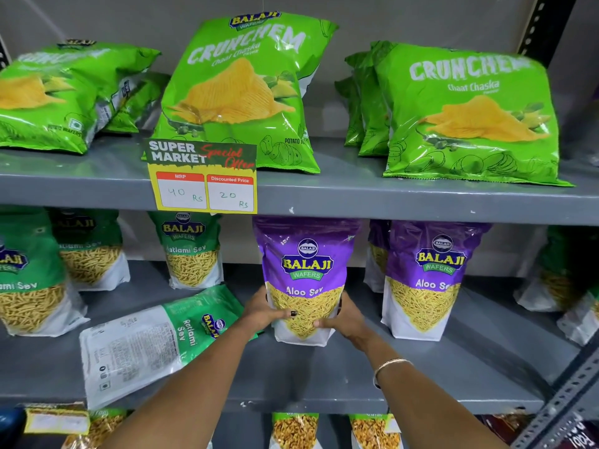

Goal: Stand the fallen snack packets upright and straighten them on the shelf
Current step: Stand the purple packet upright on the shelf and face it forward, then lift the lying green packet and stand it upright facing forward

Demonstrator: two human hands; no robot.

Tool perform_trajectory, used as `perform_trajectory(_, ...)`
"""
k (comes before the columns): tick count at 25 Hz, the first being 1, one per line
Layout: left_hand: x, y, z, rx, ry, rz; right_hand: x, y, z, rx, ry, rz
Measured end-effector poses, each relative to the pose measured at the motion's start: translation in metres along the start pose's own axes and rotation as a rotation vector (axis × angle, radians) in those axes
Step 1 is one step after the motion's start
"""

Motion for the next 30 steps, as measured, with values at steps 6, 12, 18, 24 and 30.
perform_trajectory(6, -0.005, -0.006, 0.006, 0.072, -0.034, -0.081, 0.004, -0.006, -0.007, 0.100, 0.084, 0.127)
perform_trajectory(12, -0.006, -0.099, 0.016, 0.085, 0.004, -0.484, 0.036, 0.007, 0.009, 0.375, 0.815, 0.448)
perform_trajectory(18, 0.049, -0.256, 0.028, 0.328, -0.187, -0.314, 0.040, 0.160, 0.004, 0.360, 0.760, 0.103)
perform_trajectory(24, 0.082, -0.298, 0.043, 0.588, -0.514, -0.010, 0.023, 0.253, 0.018, -0.097, 0.549, -0.698)
perform_trajectory(30, 0.073, -0.306, 0.052, 0.656, -0.304, -0.079, 0.061, 0.248, 0.033, -0.331, 0.403, -0.719)
Point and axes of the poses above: each hand's wrist, its own z-axis away from the middle knuckle, its own y-axis out of the palm, x = y × z, the point moved 1 cm from there along -z, towards the middle knuckle, and after that the axes turned 15 degrees about y, right-handed, at the moved point
